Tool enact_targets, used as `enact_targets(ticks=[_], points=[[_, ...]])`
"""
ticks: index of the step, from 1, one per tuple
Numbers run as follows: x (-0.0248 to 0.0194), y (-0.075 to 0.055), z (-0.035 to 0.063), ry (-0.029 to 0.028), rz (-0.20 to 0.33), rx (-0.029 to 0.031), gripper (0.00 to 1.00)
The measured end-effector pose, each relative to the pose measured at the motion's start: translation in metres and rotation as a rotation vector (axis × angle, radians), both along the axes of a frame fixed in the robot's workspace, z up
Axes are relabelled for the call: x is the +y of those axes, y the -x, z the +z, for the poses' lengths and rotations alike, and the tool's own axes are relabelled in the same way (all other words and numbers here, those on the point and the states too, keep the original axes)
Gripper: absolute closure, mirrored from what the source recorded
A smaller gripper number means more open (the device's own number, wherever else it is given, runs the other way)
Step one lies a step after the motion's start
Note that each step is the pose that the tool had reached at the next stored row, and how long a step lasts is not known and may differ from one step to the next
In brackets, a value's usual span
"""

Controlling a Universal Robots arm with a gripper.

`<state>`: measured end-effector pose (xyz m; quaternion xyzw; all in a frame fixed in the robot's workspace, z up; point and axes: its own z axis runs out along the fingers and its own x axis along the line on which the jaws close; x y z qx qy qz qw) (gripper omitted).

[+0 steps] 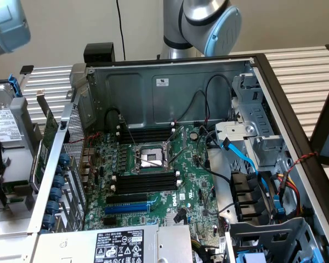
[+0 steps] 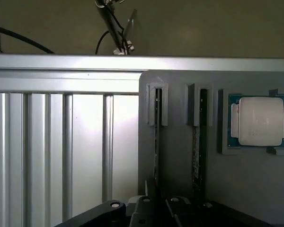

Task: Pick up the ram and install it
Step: 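Pick up the ram and move it above insertion slot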

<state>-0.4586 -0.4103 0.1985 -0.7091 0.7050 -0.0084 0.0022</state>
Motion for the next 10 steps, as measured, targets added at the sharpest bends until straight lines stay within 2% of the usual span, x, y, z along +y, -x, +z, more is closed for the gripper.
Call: enact_targets(ticks=[10], points=[[-0.0008,0.000,0.0447,0.0003,0.001,0.0005,0.86]])
